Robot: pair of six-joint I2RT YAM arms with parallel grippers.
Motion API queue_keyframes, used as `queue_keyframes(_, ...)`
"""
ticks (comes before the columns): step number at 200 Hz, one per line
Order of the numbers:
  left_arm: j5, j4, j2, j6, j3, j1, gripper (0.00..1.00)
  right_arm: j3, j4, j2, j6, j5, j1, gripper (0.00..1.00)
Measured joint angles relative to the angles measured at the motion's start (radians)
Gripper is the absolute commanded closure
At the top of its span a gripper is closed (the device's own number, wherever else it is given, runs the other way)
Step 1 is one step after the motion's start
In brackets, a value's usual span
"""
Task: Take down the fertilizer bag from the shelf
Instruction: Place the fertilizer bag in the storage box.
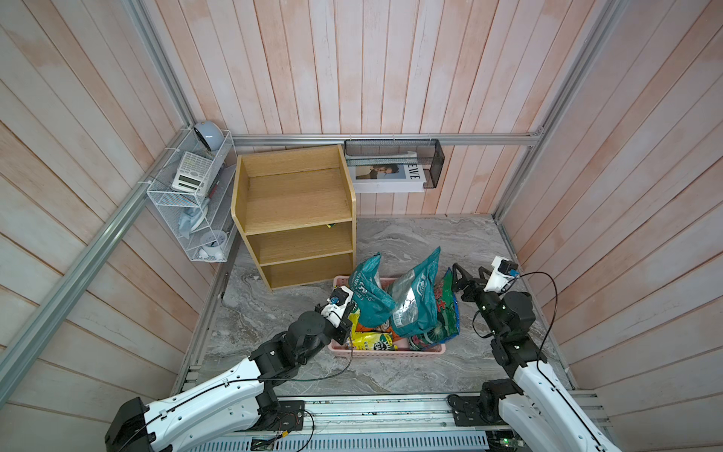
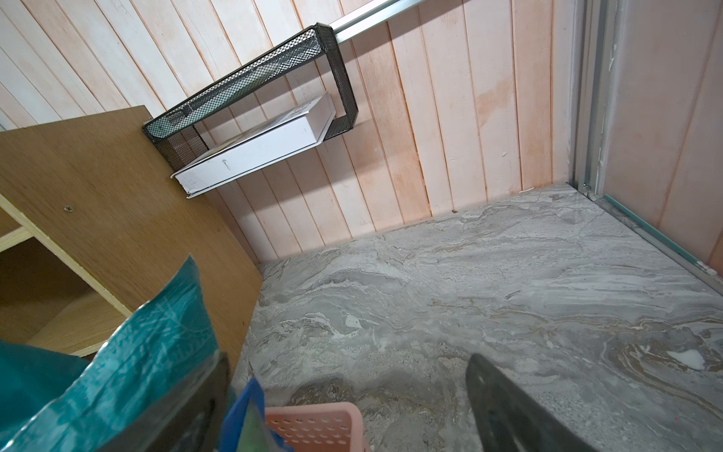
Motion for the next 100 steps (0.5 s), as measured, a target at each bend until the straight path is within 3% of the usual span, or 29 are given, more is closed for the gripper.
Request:
queue_keyframes(29,0.059,0.021,-0.082,0.021,-0.064,0.049,1.00,0.000,0.000,0.000,0.000,-0.001,0.000,0.02)
queue_keyframes(58,0.200,0.048,-0.154,0.009,-0.109,0.225,1.00,0.000,0.010,0.001,0.003,-0.010,0.000,0.02)
queue_keyframes(78,0.336,0.093,-0.076,0.001,-0.093,0.328,1.00,0.000,0.020,0.007,0.003,-0.015,0.000,0.02)
queue_keyframes(100,0.510,0.152,0.106,0.009,-0.026,0.405,1.00,0.000,0.022,0.009,0.003,-0.016,0.000,0.02)
